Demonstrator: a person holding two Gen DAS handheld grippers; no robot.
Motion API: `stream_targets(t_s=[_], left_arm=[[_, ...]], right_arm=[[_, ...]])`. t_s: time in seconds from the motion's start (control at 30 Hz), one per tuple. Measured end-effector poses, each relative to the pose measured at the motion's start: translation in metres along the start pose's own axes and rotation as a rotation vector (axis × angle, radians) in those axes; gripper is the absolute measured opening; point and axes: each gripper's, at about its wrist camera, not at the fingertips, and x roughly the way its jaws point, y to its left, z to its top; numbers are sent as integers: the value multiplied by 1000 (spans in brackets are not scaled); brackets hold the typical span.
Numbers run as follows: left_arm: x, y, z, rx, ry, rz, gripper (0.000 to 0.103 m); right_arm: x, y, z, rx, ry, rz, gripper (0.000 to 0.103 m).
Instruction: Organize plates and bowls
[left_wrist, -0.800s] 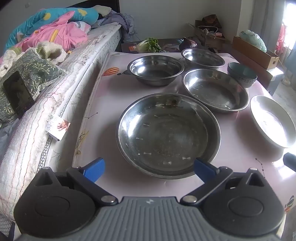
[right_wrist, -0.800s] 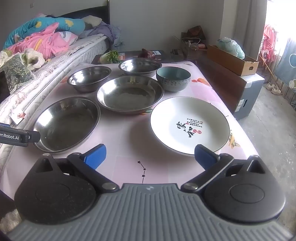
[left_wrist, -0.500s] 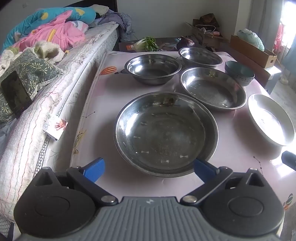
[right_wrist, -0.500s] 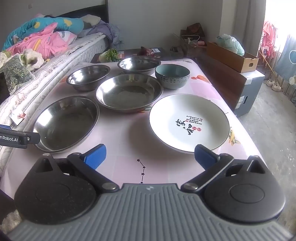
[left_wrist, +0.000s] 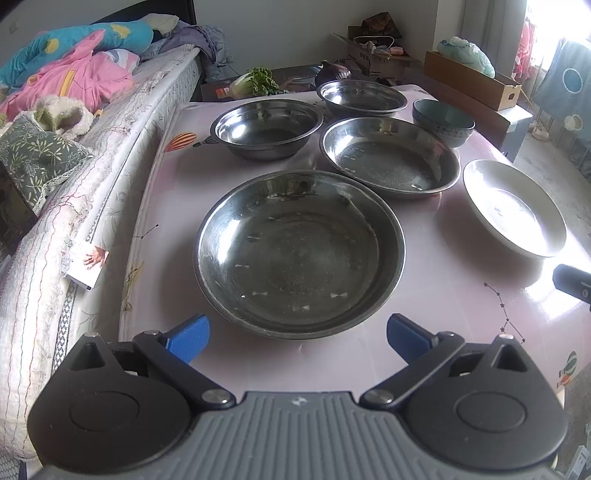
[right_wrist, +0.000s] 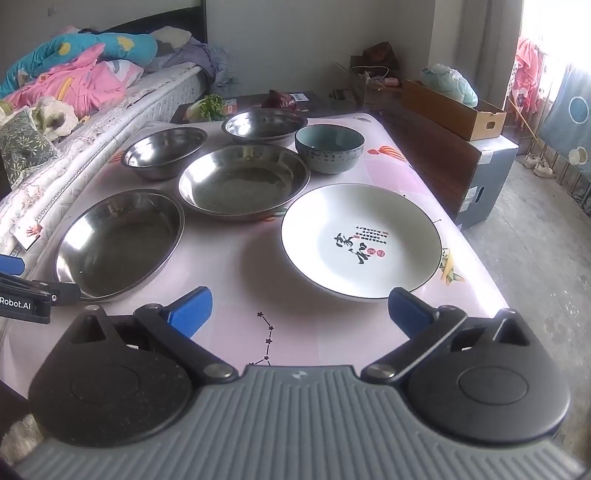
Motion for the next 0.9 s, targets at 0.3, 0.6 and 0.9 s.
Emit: stream_targets(t_s=[0.3, 0.6, 0.9], left_arm=[[-2, 0, 0, 9, 0, -11, 103], [-1, 0, 0, 8, 2, -10, 103], [1, 5, 0, -1, 6, -7, 103]], right_arm=[[-1, -1, 1, -4, 2, 5, 102], [0, 2, 2, -6, 5, 9, 102], [3, 6, 3, -8, 18, 7, 102]])
